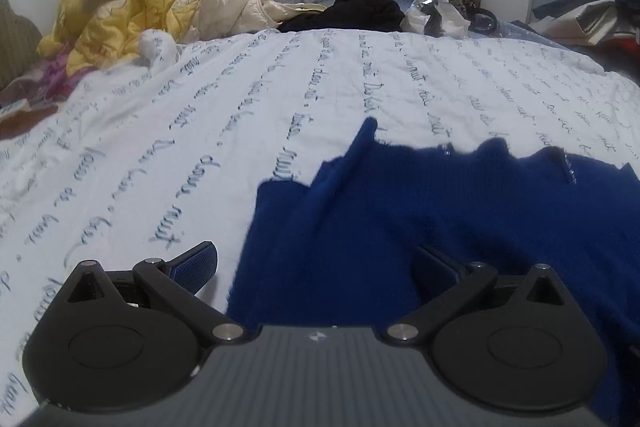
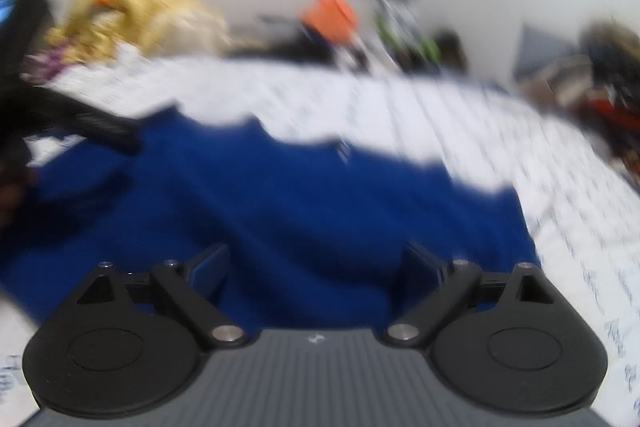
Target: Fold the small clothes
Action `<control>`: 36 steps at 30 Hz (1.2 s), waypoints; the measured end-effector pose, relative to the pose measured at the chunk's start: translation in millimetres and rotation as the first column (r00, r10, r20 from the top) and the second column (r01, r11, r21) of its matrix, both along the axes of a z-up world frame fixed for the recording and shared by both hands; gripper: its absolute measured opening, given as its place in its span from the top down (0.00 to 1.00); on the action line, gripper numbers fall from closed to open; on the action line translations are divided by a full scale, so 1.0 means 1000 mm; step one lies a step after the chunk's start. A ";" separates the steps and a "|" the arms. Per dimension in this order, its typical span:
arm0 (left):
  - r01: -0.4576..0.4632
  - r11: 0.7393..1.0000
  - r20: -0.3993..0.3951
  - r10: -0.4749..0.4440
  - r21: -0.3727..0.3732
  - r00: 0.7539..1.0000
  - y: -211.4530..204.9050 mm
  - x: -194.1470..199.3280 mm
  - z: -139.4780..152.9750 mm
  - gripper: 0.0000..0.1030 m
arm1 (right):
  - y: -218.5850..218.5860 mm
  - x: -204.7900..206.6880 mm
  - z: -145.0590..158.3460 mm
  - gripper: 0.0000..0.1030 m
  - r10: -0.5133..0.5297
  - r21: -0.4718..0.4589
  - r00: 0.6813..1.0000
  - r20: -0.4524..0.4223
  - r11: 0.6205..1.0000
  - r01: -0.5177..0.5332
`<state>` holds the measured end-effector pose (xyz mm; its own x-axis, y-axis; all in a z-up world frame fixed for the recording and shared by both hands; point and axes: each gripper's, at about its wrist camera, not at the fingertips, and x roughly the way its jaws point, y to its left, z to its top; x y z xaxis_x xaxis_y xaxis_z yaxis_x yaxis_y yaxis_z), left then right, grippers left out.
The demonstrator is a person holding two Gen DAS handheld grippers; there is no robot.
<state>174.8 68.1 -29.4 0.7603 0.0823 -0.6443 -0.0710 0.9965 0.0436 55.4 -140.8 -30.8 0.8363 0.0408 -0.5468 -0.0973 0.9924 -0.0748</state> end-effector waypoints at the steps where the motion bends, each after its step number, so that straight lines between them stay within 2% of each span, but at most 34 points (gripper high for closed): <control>1: -0.009 1.000 0.019 0.009 -0.014 1.000 0.001 -0.003 -0.002 0.00 | -0.003 0.004 -0.004 0.00 -0.008 0.014 1.000 -0.029 1.000 0.008; 2: -0.017 0.999 0.030 0.017 -0.029 0.999 0.003 -0.004 -0.003 0.00 | -0.006 0.007 -0.006 0.00 -0.010 0.032 0.998 -0.057 0.999 0.012; 5: -0.029 0.998 0.022 0.030 -0.064 0.999 0.007 -0.004 -0.004 0.00 | -0.008 0.007 -0.006 0.00 -0.010 0.061 0.998 -0.070 0.998 0.014; 10: -0.033 0.997 0.026 0.035 -0.075 0.999 0.009 -0.006 -0.004 0.00 | -0.014 0.012 -0.006 0.00 -0.007 0.104 0.996 -0.086 0.994 0.015; 36: -0.036 0.996 0.027 0.038 -0.082 0.999 0.009 -0.005 -0.005 0.00 | -0.016 0.006 -0.009 0.00 -0.007 0.098 0.996 -0.085 0.995 0.015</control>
<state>169.7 76.7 -34.2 0.7758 0.0590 -0.6282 -0.1077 0.9934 -0.0398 61.6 -156.3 -39.9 0.7881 0.0889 -0.6091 -0.0879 0.9956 0.0316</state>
